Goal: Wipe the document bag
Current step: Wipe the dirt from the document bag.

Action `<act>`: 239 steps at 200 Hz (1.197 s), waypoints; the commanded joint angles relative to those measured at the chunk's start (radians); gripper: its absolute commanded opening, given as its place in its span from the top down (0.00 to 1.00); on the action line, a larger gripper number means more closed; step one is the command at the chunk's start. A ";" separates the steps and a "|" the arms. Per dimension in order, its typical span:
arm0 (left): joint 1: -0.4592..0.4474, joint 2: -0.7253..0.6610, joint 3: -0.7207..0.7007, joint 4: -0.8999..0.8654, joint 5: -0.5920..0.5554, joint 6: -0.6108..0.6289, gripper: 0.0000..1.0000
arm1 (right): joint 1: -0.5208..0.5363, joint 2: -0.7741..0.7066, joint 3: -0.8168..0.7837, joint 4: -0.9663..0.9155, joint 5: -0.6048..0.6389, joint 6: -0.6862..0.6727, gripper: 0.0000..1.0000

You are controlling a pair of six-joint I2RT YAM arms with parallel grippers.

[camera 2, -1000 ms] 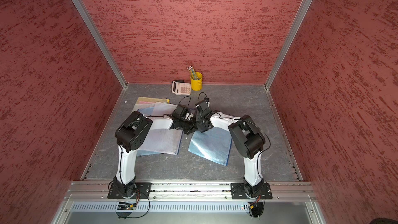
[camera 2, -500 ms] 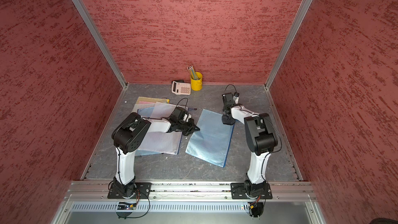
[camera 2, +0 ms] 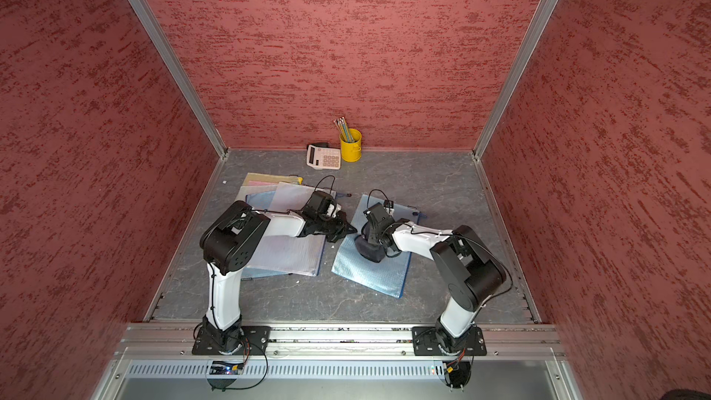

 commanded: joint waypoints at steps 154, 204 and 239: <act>0.006 0.013 -0.104 0.218 -0.164 -0.201 1.00 | 0.086 -0.179 0.040 -0.095 -0.079 -0.066 1.00; -0.006 0.027 -0.114 0.270 -0.170 -0.239 1.00 | 0.206 -0.067 -0.153 -0.028 -0.072 0.140 1.00; 0.002 0.024 -0.130 0.280 -0.173 -0.231 1.00 | 0.331 -0.095 -0.240 -0.207 -0.060 0.350 1.00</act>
